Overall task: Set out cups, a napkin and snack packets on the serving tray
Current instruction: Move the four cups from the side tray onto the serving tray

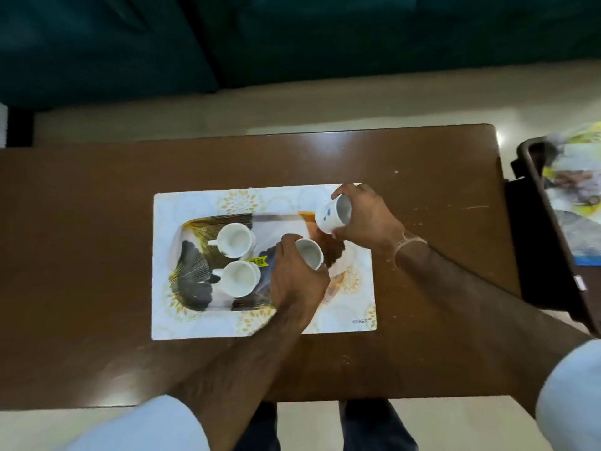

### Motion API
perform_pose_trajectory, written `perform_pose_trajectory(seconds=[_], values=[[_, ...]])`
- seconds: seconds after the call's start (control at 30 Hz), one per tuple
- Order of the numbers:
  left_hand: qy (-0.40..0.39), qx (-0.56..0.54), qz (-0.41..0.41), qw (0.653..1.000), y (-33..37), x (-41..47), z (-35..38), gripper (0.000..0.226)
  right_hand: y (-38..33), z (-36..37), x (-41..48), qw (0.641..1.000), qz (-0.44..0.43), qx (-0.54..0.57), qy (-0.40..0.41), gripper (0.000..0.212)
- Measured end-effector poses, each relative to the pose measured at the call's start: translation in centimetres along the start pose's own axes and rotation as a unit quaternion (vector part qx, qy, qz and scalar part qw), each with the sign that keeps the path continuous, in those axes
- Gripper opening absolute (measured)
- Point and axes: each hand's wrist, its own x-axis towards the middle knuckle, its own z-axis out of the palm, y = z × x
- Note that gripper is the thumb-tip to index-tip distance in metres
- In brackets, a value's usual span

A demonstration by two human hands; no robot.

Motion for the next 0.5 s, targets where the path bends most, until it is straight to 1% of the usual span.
perform_pose_trajectory(seconds=[0.1, 0.2, 0.27, 0.37, 0.5], values=[[0.016, -0.011, -0.032, 0.999, -2.0, -0.2, -0.7, 0.061, -2.8, 2.8, 0.6, 0.998, -0.026, -0.043, -0.025, 0.068], [0.037, -0.030, -0.046, 0.998, -2.9, -0.4, -0.8, 0.063, -4.5, 4.9, 0.9, 0.992, -0.036, -0.114, -0.031, 0.071], [0.042, -0.035, -0.054, 0.997, -3.2, -0.8, -0.7, 0.066, -5.3, 5.9, 1.1, 0.988, -0.039, -0.142, -0.034, 0.073], [0.039, -0.062, -0.062, 0.995, -3.3, -1.3, -0.3, 0.069, -5.9, 6.9, 1.2, 0.986, -0.041, -0.157, -0.043, 0.071], [0.048, -0.119, -0.083, 0.988, -3.2, -1.9, -0.2, 0.084, -6.9, 7.4, 1.2, 0.991, -0.021, -0.129, -0.039, 0.073]])
